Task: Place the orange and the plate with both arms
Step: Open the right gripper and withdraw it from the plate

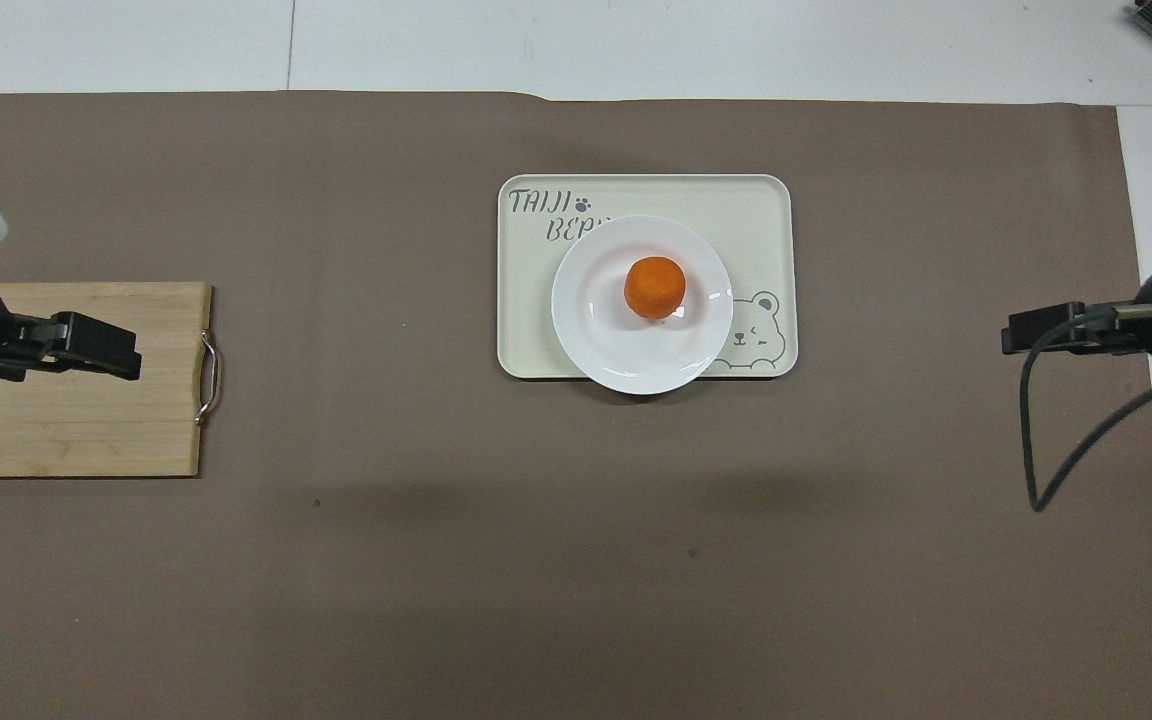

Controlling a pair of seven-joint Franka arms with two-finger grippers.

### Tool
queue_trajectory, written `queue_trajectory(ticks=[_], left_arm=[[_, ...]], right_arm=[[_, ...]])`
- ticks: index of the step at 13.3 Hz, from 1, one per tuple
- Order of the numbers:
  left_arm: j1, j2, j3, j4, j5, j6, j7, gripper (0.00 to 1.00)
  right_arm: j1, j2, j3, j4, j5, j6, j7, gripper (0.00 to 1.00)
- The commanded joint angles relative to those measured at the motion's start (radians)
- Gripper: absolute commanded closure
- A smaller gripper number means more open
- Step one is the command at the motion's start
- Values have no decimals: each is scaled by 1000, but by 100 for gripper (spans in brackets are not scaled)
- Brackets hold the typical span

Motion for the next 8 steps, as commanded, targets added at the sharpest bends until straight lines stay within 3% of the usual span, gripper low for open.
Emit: queue_trajectory(ticks=[1,4,8], left_arm=[[6,9,-4,21,19,-17,-4,0],[6,9,-4,21,19,-17,-4,0],[6,8,-4,21,19,-17,-4,0]], right_arm=[[4,10,7,109,-31,-112,32,0],[7,-2,20,183,-63,-218,31,0],[-2,-37,17,145,-52,-209,17,0]])
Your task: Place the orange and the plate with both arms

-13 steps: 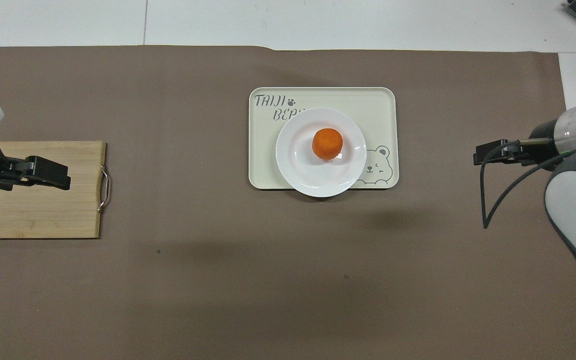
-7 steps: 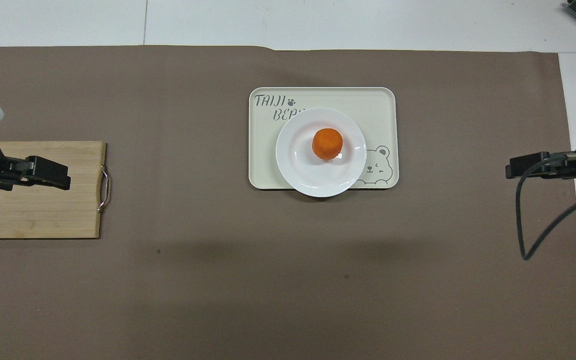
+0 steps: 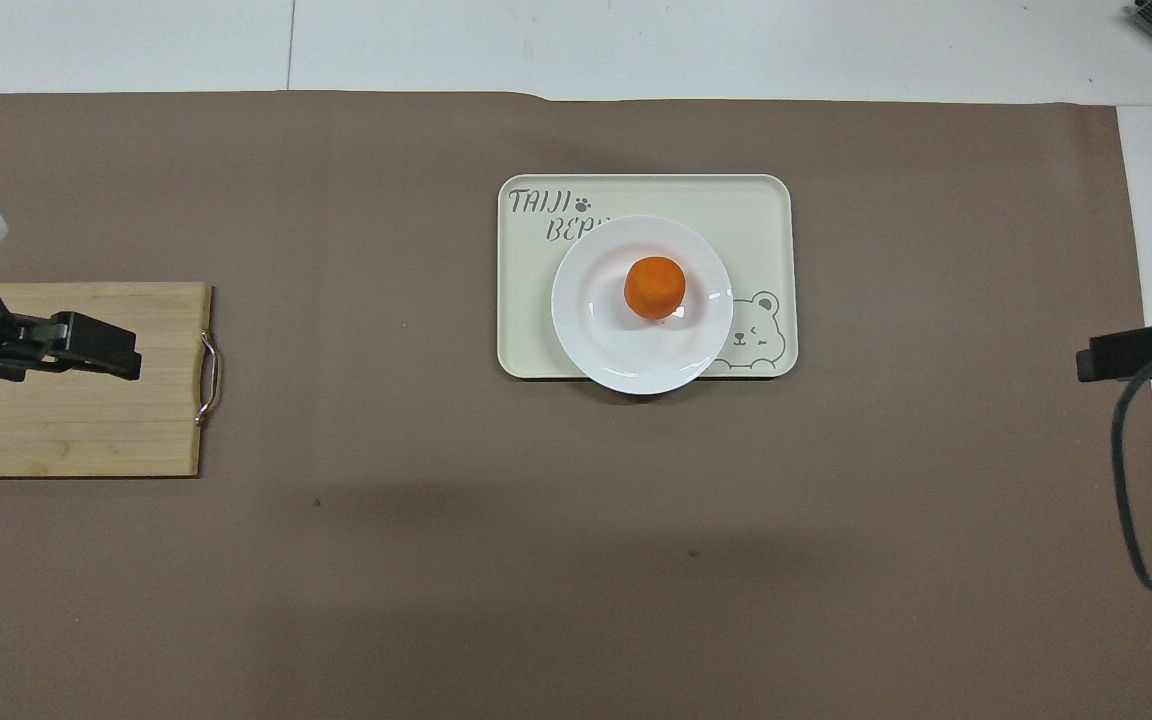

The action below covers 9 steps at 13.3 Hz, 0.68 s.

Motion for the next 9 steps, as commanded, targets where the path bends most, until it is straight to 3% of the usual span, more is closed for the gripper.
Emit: queue_trajectory(ticks=[1,9], left_arm=[[6,3,-4,21,19,-17,-4,0],[6,1,-4,22,19,-17,-4,0]], right_arm=[[-10,-19,5,-27,-12,-5,12,0],[-8,-33,7,-49,-20,-3,-28,0]])
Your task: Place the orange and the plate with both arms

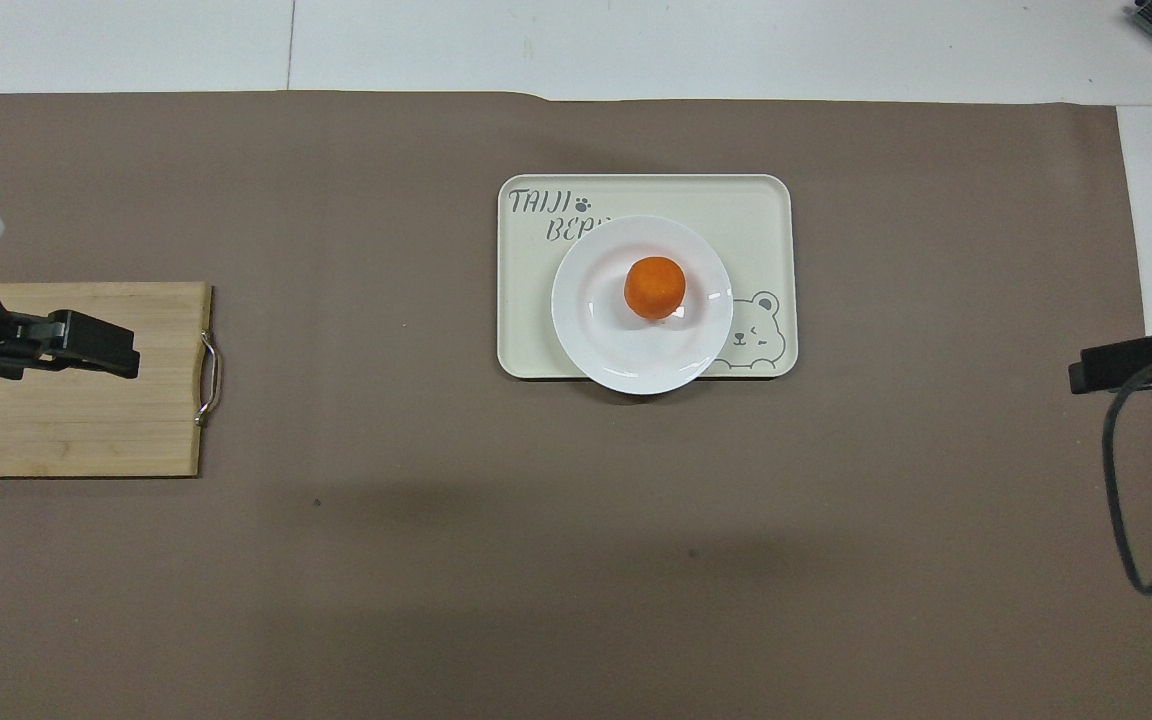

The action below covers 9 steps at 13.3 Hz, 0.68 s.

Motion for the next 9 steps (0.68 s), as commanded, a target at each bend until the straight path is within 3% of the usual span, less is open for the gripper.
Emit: queue_trajectory(ticks=[1,9], left_arm=[[6,2,-4,17,19,-17,-4,0],[6,2,-4,17,19,-17,-4,0]], right_arm=[[-8,-30,9,-21,-20,0,-29,0],[0,-50,2,-62,-29,7,-36,0]])
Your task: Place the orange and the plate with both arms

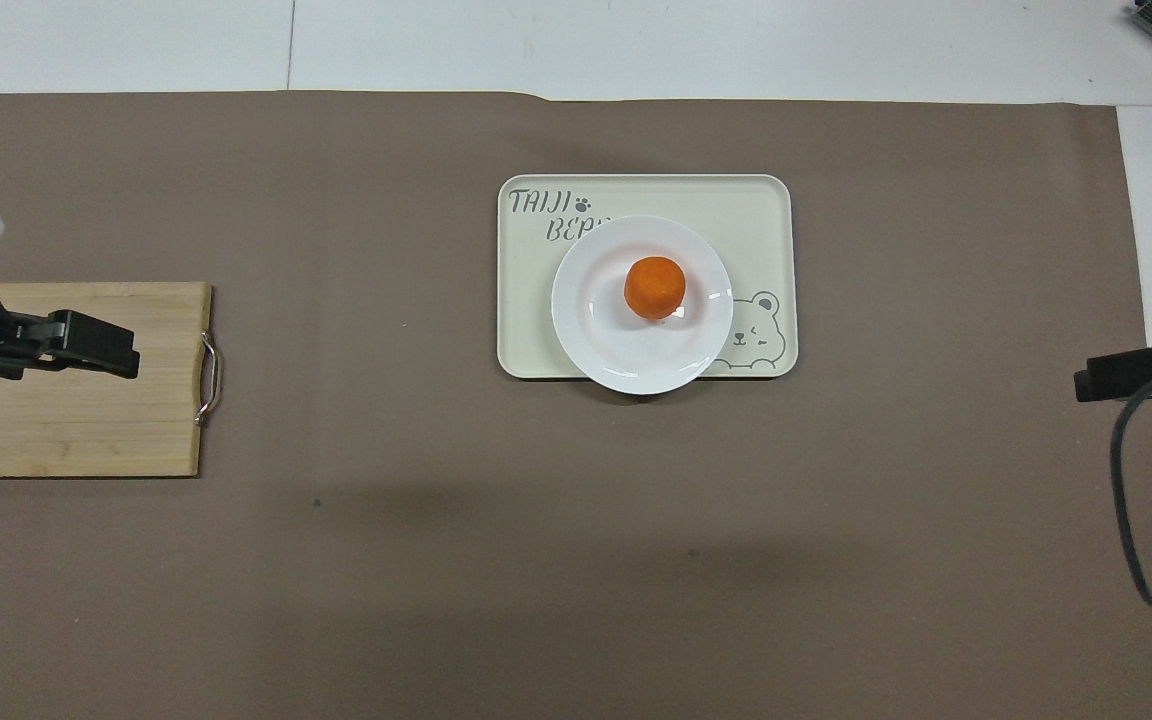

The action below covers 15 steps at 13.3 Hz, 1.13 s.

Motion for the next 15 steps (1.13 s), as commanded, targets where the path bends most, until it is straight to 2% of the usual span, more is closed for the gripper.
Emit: queue_trajectory(ticks=[1,15], left_arm=[[6,2,-4,17,19,-17,-4,0],[6,2,-4,17,19,-17,-4,0]], right_arm=[[1,-45,13,-53,-28,7,-19,0],[-12,-42,3,-67,-38,50,-28,0]])
